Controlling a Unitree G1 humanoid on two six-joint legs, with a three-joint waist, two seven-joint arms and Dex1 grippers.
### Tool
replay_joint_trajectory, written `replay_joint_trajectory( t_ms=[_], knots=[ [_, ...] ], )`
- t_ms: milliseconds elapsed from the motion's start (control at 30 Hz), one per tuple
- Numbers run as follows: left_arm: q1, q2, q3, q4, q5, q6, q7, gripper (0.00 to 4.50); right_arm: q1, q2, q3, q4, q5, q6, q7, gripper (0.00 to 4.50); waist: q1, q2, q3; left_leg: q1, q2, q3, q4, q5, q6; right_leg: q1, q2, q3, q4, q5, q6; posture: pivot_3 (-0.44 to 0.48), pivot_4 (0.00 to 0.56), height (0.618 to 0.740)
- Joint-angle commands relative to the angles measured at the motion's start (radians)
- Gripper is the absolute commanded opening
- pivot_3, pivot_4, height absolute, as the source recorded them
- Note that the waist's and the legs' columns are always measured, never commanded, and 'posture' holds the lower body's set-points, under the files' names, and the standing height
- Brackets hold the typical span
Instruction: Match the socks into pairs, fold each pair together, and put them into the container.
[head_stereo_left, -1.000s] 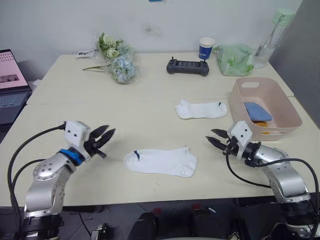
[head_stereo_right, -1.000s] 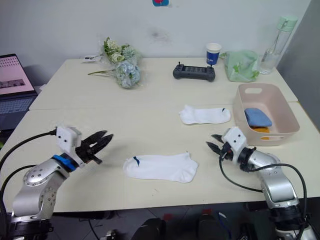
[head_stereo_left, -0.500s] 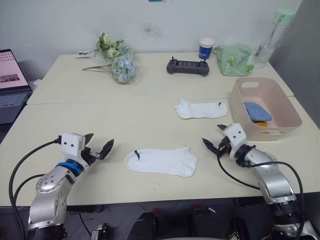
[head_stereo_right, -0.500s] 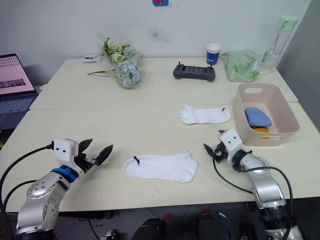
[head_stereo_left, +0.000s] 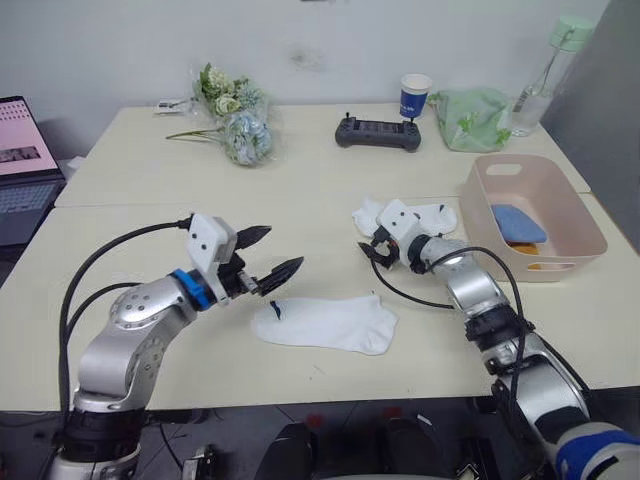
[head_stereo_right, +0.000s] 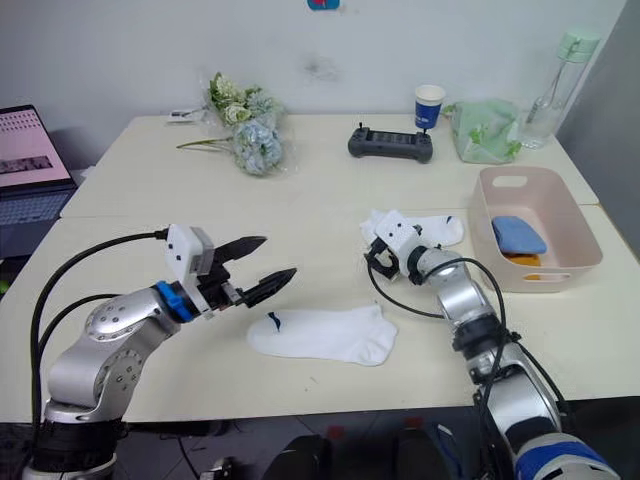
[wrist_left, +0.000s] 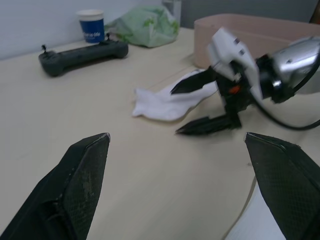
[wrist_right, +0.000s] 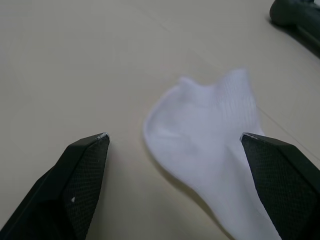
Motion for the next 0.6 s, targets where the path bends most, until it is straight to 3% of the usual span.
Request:
replay_joint_trajectory(
  t_ms=[33,67,233,433,600],
  knots=[
    [-0.026,-0.040,-0.018,-0.037,0.024,-0.019,0.059,4.50,-0.065,0.008,-0.016,0.106,-0.024,-0.042,-0.046,4.12,-0.006,0.000,0.000,0.000,0.000,0.000,0.000,0.000,0.000,0.000,0.000,0.000,0.000,0.000,0.000,0.000,0.150,0.740],
    [-0.028,-0.051,-0.024,-0.041,0.025,-0.016,0.067,4.50,-0.076,0.010,-0.022,0.131,-0.023,-0.052,-0.050,3.96,-0.010,0.000,0.000,0.000,0.000,0.000,0.000,0.000,0.000,0.000,0.000,0.000,0.001,0.000,0.000,0.000,0.150,0.740],
    [0.003,-0.077,-0.044,-0.073,0.038,-0.017,0.094,4.50,-0.110,0.006,-0.025,0.193,-0.014,-0.087,-0.027,2.17,-0.014,0.000,0.000,0.000,0.000,0.000,0.000,0.000,0.000,0.000,0.000,0.000,0.000,0.000,0.000,0.000,0.150,0.740],
    [0.005,-0.076,-0.029,-0.056,0.047,-0.028,0.099,4.50,-0.083,-0.022,-0.009,0.134,-0.002,-0.155,0.069,0.02,-0.014,0.000,0.000,0.000,0.000,0.000,0.000,0.000,0.000,0.000,0.000,0.000,0.000,0.000,0.000,0.000,0.150,0.740],
    [0.016,-0.045,0.010,-0.034,0.038,-0.033,0.074,4.50,0.019,-0.085,0.009,-0.086,0.063,-0.255,0.283,0.02,-0.015,0.000,0.000,-0.001,0.000,0.000,0.000,0.000,0.000,-0.001,0.000,0.000,0.000,0.000,0.000,0.000,0.150,0.740]
  ],
)
